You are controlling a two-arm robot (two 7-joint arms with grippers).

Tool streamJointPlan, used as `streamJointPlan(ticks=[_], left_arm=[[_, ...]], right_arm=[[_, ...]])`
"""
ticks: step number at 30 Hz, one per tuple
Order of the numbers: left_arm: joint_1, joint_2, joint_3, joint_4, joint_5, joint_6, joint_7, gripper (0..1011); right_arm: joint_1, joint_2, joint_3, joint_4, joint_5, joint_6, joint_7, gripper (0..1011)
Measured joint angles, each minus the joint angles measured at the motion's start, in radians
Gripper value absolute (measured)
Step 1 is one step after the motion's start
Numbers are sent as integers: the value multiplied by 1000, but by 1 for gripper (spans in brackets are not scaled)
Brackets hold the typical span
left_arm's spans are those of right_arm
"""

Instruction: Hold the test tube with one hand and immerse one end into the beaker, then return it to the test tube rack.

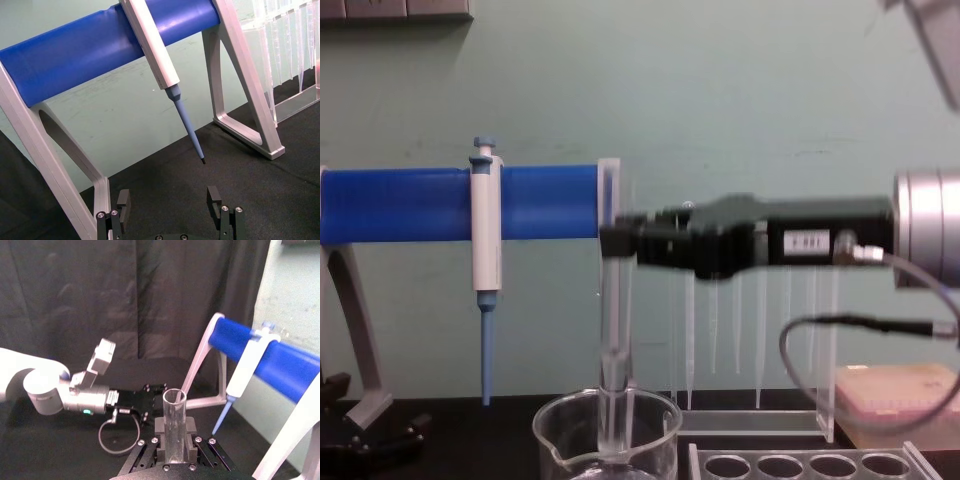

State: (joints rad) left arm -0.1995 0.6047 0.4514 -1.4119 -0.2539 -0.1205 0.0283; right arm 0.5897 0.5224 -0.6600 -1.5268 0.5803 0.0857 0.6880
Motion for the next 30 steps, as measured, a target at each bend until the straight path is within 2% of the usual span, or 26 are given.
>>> streamJointPlan(ticks=[11,19,30], left_arm=[[0,0,0,0,0,0,0,1000],[0,0,0,0,0,0,0,1000],[0,0,0,0,0,0,0,1000]], right_arm=[[-34,-25,-30,65,-45,-31,13,233],[-57,-43,-19,103,-64,-68,12,231],[-68,-60,-5,128,-75,-78,19,233]])
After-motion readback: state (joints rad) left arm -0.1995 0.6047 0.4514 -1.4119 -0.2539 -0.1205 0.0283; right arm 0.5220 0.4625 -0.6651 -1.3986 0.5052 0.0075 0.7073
